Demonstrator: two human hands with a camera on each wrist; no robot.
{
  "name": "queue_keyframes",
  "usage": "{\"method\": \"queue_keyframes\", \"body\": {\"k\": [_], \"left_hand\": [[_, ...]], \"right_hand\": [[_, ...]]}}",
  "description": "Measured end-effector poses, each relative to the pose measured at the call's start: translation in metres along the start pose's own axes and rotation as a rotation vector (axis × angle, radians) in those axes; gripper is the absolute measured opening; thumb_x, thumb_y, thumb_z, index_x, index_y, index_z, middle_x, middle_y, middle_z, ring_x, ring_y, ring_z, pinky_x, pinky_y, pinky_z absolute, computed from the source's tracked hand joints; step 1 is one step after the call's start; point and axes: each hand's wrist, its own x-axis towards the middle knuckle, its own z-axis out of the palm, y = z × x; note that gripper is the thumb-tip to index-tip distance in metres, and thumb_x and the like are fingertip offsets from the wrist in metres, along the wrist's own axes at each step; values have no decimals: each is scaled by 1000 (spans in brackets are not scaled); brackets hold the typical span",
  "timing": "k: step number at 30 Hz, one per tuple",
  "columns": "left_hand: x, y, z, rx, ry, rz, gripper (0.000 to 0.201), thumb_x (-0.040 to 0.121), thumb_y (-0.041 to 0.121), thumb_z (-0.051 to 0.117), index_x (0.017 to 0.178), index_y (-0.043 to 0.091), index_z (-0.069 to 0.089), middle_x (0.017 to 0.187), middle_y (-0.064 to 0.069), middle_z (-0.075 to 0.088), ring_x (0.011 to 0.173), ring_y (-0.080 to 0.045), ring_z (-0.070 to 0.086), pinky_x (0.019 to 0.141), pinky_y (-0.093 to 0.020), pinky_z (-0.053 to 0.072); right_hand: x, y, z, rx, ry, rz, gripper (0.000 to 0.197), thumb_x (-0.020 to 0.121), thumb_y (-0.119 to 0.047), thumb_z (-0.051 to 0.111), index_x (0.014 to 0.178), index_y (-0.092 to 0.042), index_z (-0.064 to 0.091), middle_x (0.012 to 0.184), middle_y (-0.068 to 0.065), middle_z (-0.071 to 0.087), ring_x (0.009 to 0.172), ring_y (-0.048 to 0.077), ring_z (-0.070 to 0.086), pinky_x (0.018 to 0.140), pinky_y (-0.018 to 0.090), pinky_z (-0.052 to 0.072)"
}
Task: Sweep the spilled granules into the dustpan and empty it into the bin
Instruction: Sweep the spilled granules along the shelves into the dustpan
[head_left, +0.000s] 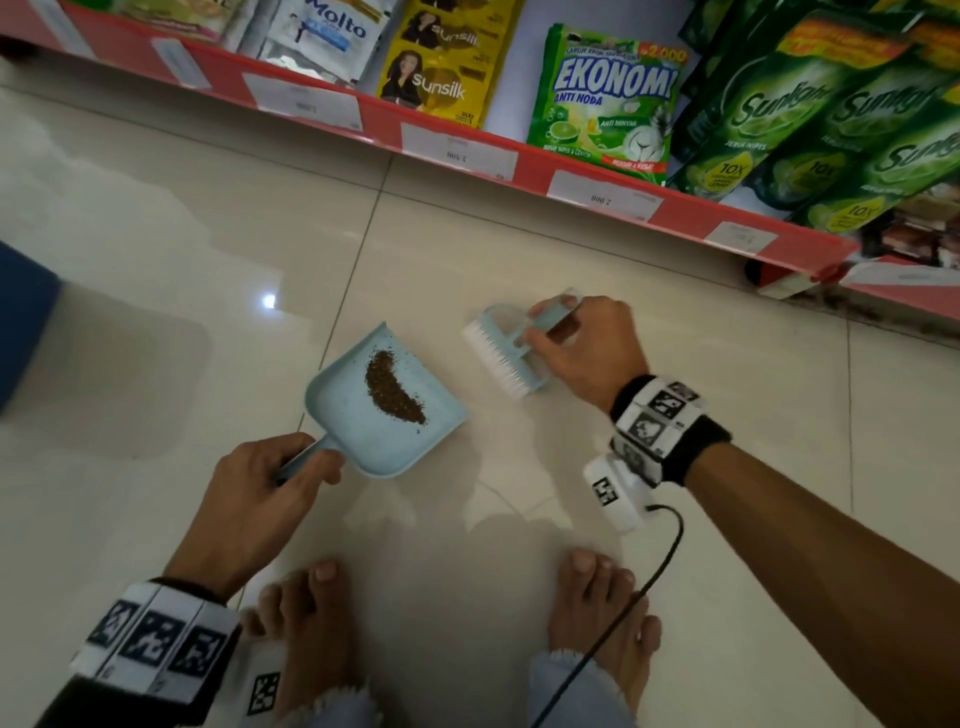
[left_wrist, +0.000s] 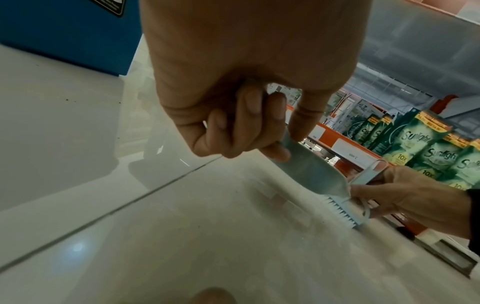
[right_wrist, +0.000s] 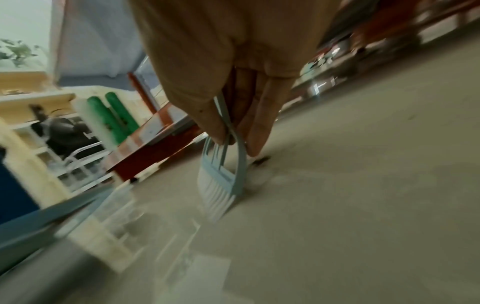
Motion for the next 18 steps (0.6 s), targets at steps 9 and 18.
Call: {"method": "queue_keyframes", "body": {"k": [9, 18], "left_hand": [[13, 14, 11, -45, -69, 44, 33, 76, 42, 54, 60, 15, 65, 43, 8, 47, 44, -7, 43, 52, -29, 34], [12, 36, 15, -26, -200, 50, 41, 77, 51, 52, 63, 15, 67, 45, 10, 51, 45, -6, 45, 52, -27, 36]], "right_hand": [[4, 41, -82, 241, -337, -13, 14, 80, -23, 79, 92, -18, 77, 98, -7, 74, 85, 12, 69, 68, 24, 59], [32, 40, -62, -118, -224, -163, 20, 83, -21, 76, 101, -13, 77, 104, -2, 74, 92, 15, 70, 86, 25, 54]]}}
